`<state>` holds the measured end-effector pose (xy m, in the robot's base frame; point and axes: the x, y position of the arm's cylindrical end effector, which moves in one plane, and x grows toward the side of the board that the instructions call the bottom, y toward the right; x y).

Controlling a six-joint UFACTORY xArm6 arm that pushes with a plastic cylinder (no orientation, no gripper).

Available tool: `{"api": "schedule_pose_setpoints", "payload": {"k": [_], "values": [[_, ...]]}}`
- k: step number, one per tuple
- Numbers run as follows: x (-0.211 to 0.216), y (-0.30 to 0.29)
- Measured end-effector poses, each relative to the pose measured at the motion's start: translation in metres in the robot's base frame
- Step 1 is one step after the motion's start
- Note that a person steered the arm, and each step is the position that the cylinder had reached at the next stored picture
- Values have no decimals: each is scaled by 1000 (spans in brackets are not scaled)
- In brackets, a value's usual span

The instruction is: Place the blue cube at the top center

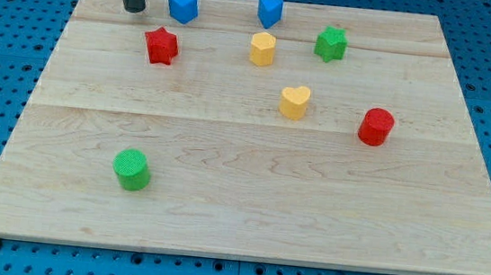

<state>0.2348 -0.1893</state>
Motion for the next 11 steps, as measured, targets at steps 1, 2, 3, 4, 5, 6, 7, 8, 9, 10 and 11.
{"api": "schedule_pose_setpoints", "payload": {"k": [1, 2, 3, 4, 5, 6, 7, 8, 9, 10, 11], "values": [[1, 51], [-17, 15], [-23, 30], [-4, 92], [0, 125], [5, 119], [5, 121], [5, 117], [5, 117], [49, 115], [88, 123]]}}
